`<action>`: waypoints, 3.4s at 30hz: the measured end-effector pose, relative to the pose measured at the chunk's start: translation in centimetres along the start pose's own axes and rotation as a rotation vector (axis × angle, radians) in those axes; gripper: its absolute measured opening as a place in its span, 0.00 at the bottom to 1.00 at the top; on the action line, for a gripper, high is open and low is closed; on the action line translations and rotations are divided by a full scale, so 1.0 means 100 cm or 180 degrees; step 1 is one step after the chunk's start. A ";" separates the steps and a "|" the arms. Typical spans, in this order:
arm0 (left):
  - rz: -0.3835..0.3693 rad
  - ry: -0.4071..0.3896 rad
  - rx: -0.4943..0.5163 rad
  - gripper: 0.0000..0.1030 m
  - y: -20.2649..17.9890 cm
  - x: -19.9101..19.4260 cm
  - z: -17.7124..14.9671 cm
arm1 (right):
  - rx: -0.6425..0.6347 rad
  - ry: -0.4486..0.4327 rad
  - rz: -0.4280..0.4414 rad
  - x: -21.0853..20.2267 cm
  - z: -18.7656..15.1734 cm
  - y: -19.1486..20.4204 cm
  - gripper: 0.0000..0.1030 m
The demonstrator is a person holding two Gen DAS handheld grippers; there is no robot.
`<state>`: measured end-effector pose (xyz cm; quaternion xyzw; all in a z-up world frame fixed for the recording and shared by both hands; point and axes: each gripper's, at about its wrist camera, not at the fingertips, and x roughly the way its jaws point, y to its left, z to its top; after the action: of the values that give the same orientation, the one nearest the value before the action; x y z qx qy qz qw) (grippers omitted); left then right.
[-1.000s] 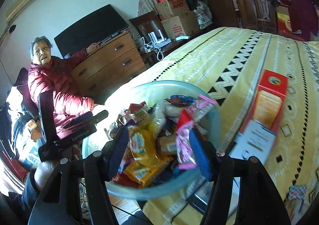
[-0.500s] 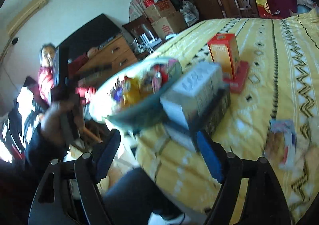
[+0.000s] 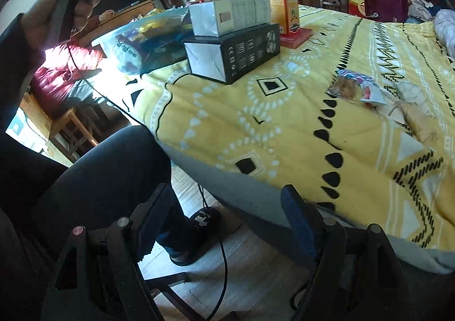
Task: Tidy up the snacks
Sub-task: 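Carry both candies to the clear bowl and open both grippers, then grasp the brown granola bar with the left gripper, then grasp the white-and-blue tube packet with the right gripper, then carry both packets over the clear bowl and open both grippers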
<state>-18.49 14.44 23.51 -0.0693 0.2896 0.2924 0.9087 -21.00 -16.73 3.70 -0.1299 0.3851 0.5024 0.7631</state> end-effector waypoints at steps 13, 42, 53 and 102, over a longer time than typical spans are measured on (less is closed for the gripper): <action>-0.0280 -0.0010 0.0489 0.89 -0.096 -0.030 -0.006 | 0.0403 -0.0840 -0.0072 -0.029 0.044 -0.061 0.79; -0.1488 0.1618 0.0673 0.73 -0.276 0.151 -0.127 | 0.1532 -0.1108 -0.1144 -0.048 0.022 -0.192 0.80; -0.1332 0.1464 0.0735 0.35 -0.247 0.144 -0.129 | 0.1408 -0.0954 -0.1110 -0.046 0.024 -0.180 0.80; -0.0765 0.0220 -0.0359 0.35 -0.001 0.052 0.014 | 0.0243 -0.0914 -0.0391 -0.014 0.310 -0.054 0.30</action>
<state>-14.33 17.29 21.73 -0.1645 0.2934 0.1947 0.9214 -2.43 -1.98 24.45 -0.0509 0.2822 0.4533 0.8440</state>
